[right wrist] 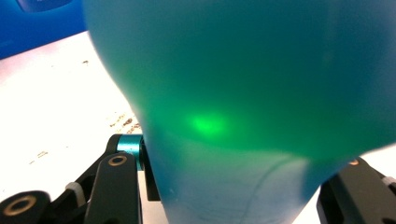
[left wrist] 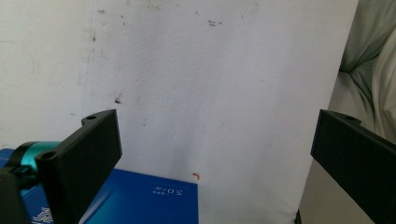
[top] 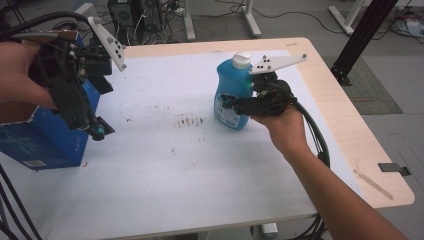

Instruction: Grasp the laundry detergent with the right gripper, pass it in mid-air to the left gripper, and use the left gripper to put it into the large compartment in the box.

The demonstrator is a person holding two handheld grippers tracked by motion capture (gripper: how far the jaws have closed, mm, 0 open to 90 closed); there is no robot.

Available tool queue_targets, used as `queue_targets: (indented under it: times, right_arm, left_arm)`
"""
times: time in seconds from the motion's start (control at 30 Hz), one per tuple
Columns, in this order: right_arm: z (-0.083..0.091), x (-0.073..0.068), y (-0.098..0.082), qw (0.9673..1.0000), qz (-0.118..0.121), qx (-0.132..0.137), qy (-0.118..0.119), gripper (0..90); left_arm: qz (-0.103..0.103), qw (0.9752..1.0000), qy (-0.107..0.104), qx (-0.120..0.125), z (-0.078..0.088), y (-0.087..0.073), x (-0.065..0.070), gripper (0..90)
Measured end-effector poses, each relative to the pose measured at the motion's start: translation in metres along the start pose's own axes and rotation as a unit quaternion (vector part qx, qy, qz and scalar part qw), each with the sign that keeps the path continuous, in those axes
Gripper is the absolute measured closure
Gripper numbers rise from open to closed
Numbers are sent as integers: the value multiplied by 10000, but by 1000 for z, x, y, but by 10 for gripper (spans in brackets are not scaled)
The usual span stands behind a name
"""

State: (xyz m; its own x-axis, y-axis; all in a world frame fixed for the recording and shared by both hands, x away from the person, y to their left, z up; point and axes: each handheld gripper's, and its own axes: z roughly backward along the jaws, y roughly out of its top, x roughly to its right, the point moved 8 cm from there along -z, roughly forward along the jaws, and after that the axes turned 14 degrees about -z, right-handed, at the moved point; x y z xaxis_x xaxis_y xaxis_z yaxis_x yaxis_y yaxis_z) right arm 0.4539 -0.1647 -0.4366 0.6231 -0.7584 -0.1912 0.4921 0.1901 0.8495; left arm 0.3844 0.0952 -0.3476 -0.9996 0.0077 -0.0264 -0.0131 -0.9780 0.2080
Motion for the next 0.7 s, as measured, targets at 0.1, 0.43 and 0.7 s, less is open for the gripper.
queue_targets:
  times: [0.1, 0.43, 0.7]
  right_arm:
    - [1, -1, 0, 10000, 44, -41, 24, 465]
    - [21, -23, 18, 9946, 496, -250, 877, 463]
    - [31, -55, 26, 9786, 946, -515, 1752, 461]
  left_arm:
    - [8, 10000, 19, 19, 3, 1, 0, 18]
    - [-163, 9996, 59, 230, 20, 16, 1, 18]
    - [-383, 9988, 10, 295, 28, 33, 7, 18]
